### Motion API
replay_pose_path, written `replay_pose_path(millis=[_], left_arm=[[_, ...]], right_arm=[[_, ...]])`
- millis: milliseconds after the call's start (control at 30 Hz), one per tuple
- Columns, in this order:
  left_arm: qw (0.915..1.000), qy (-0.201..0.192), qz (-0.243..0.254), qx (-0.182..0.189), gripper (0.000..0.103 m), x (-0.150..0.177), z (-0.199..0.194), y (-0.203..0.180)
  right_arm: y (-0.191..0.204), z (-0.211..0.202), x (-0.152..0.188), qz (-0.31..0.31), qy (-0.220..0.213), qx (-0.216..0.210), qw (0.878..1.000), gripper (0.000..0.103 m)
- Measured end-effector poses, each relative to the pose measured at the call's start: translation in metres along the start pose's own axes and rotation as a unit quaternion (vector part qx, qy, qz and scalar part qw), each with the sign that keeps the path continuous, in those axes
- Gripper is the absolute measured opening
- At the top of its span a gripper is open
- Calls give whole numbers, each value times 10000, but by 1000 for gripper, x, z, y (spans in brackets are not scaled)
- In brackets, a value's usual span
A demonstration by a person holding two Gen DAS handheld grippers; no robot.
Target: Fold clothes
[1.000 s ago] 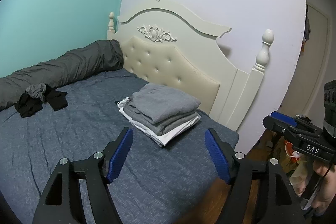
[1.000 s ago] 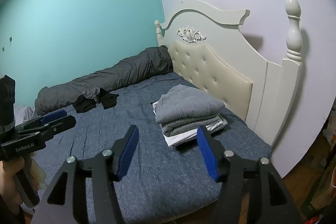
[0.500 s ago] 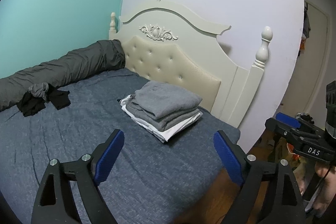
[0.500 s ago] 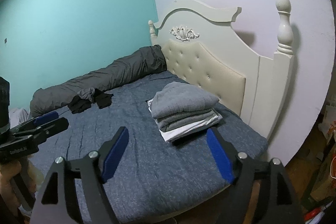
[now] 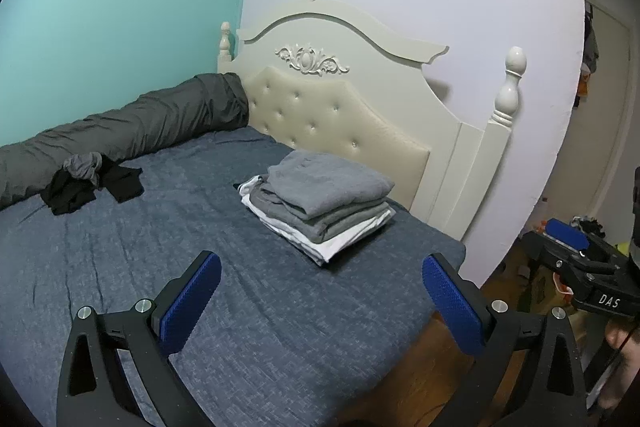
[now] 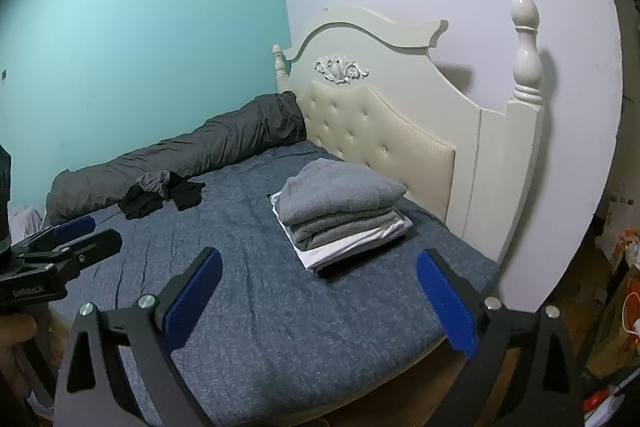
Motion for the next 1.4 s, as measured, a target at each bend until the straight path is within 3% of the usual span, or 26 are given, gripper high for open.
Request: replay_pose_path(millis=[333, 633, 1400], left_arm=[[9998, 35, -217, 19, 103, 12, -3, 5], [9997, -71, -123, -202, 103, 18, -12, 5], [9997, -77, -51, -239, 103, 27, -18, 4]], right_arm=[[0, -4, 8, 33, 29, 18, 10000, 101], [5, -12, 13, -9, -27, -10, 10000, 101], [11, -18, 23, -107, -130, 51, 9998, 102]])
Point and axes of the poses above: each gripper's, at about its wrist camera, not at the fingertips, and z roughly the way its jaws point, y to its left, x to its underside, the point moved 5 cm from there along z, roughly the way its jaws point, and after that the axes turned 11 degrees about z, right-handed, at the moved point
